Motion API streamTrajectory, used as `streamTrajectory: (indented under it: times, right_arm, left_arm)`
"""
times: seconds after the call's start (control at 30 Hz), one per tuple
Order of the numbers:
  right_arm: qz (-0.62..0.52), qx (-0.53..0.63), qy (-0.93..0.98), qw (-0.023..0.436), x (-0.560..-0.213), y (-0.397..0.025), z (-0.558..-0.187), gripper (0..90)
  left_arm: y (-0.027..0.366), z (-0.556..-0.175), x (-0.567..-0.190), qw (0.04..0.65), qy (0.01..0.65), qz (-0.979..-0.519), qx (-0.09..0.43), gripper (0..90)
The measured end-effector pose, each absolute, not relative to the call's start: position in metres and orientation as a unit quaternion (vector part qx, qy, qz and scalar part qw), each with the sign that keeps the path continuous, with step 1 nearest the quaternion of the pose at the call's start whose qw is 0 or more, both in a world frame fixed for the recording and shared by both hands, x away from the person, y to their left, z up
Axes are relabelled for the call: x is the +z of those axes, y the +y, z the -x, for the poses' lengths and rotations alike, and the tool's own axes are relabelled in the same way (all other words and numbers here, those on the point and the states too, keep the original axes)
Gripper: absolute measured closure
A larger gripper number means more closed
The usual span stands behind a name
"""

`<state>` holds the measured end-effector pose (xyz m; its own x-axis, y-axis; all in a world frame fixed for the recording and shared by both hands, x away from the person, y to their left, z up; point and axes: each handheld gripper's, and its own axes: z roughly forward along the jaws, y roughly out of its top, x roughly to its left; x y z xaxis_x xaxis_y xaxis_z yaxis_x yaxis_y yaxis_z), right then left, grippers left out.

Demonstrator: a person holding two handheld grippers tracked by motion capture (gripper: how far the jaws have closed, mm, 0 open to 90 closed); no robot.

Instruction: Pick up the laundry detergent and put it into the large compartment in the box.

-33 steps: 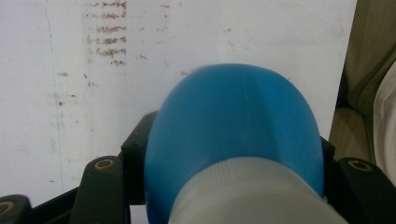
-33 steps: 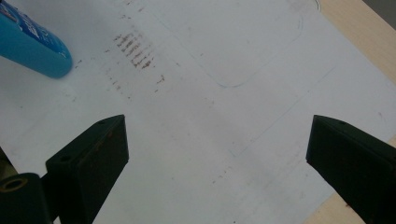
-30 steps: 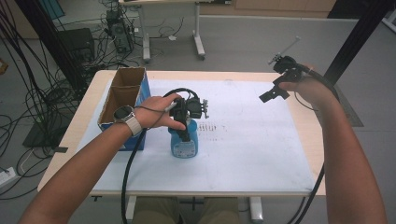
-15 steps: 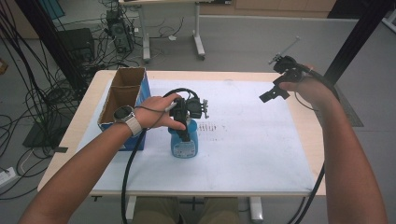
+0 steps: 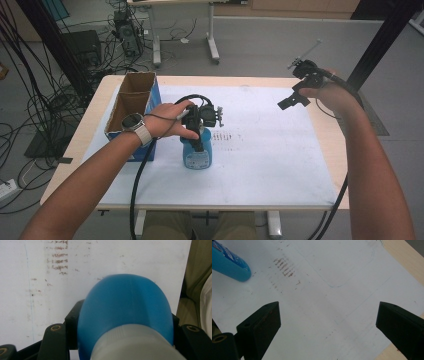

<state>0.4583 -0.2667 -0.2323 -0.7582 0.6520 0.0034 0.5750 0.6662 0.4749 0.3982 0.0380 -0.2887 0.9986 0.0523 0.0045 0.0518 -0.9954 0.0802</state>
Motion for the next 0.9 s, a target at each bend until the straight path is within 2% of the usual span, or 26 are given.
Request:
streamTrajectory:
  times: [0.57,0.9]
  right_arm:
    - [-0.331,0.236,0.91,0.087,-0.229,-0.266,-0.452,5.8]
    - [-0.316,0.243,0.913,0.089,-0.227,-0.263,-0.445,5.8]
  left_arm:
    - [0.037,-0.396,-0.288,0.035,0.034,-0.999,0.007,39.0]
    - [0.039,-0.398,-0.284,0.03,0.072,-0.997,0.014,39.1]
